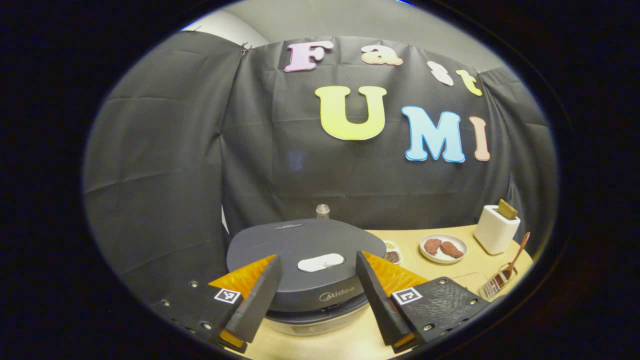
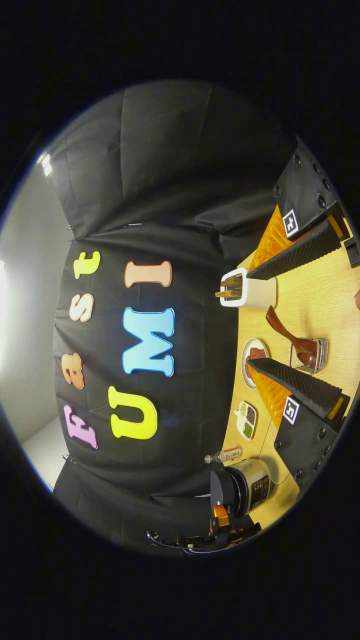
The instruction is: Close the left gripper, press the button to open the rice cooker; take a wooden spoon from the chopstick holder with the right hand, scoop a spoonful of rice and pour it into the rice cooker, then put the wooden spoon back into the chopstick holder.
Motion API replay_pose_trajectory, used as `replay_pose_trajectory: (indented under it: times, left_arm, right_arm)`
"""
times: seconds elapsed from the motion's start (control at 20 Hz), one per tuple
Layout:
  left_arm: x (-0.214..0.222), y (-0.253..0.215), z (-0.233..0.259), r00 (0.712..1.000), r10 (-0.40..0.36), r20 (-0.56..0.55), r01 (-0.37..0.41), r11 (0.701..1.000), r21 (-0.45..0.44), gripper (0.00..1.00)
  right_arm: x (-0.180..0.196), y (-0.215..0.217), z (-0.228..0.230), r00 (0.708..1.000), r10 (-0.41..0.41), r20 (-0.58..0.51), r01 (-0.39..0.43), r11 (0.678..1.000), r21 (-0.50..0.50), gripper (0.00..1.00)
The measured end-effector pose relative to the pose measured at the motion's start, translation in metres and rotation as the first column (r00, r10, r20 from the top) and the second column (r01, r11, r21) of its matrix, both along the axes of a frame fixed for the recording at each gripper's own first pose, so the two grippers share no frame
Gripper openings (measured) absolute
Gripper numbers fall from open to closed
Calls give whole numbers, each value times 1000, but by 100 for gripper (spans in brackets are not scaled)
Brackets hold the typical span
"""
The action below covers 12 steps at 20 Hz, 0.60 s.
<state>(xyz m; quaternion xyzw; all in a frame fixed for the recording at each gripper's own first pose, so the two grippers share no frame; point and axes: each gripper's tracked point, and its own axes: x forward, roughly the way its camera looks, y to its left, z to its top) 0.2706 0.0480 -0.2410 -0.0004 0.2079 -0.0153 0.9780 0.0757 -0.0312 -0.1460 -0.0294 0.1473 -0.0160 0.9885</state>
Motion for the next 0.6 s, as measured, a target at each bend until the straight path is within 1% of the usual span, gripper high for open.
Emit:
replay_pose_trajectory:
  times: [0.1,0.15,0.2,0.25,0.3,0.35,0.4,0.45,0.5,0.55,0.6]
  left_arm:
    - [-1,1,-5,1000,7,0,-6,1000,9,89]
    - [0,1,-7,1000,9,2,-9,1000,13,94]
    - [-1,0,-9,1000,12,4,-12,1000,15,89]
    - [-2,1,-11,1000,18,5,-18,1000,16,94]
    - [-2,1,-16,1000,25,1,-25,1000,18,89]
    - [-5,1,-24,1000,28,-14,-27,999,26,89]
    - [-8,0,-34,999,28,-39,-26,999,41,94]
    - [-6,0,-31,1000,25,7,-26,999,47,95]
    - [-6,-1,-32,1000,29,3,-29,999,46,91]
    - [-6,-1,-30,999,34,12,-34,999,38,93]
    - [-7,1,-31,999,38,22,-39,999,33,95]
  right_arm:
    - [1,-1,2,1000,0,6,0,1000,-6,99]
    - [2,-2,5,1000,-3,15,3,1000,-8,99]
    - [2,-3,6,1000,-7,22,7,1000,-3,99]
    - [2,-4,5,1000,-8,23,8,1000,5,99]
    - [2,-5,6,1000,-11,23,11,1000,9,99]
    - [2,-8,6,1000,-17,24,17,1000,7,99]
    - [2,-11,8,999,-24,27,24,1000,5,95]
    - [2,-14,10,999,-31,31,31,1000,6,99]
    - [1,-16,14,999,-36,40,36,999,9,99]
    - [1,-18,18,998,-43,54,42,999,12,95]
    - [0,-21,23,997,-50,65,49,999,14,99]
